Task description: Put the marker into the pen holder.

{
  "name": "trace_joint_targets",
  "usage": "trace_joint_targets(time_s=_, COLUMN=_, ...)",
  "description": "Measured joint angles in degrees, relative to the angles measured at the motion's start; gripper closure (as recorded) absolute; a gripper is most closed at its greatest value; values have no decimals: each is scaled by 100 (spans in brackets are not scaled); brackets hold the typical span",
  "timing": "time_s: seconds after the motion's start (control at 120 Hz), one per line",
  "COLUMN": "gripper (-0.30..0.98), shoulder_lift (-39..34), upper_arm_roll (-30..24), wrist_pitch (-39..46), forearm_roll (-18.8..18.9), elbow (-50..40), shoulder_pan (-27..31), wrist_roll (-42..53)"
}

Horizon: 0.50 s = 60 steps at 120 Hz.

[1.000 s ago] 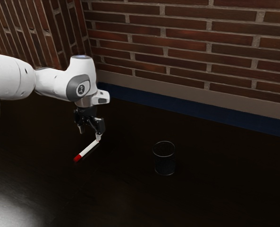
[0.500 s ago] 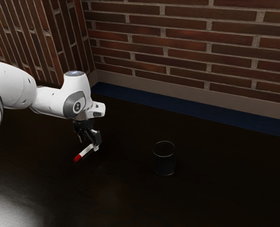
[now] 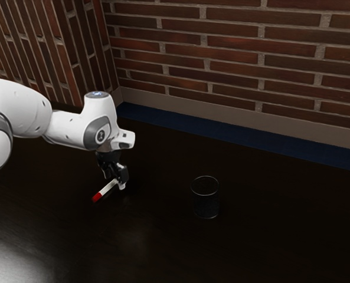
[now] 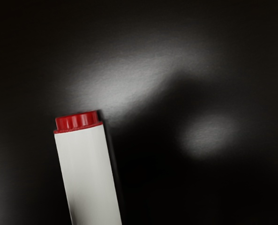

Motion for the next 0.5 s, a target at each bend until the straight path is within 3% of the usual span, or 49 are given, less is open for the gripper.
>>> trace_joint_targets(time_s=0.133, gripper=14, shoulder_lift=40, upper_arm_roll=0, wrist_pitch=1, forearm_roll=-7, elbow=3, shoulder_pan=2, wrist_roll=58)
trace_joint_targets(time_s=0.5, gripper=56, shoulder_lift=17, upper_arm_roll=0, wrist_pitch=1, forearm_roll=-8, elbow=47, shoulder_pan=-1, wrist_roll=164)
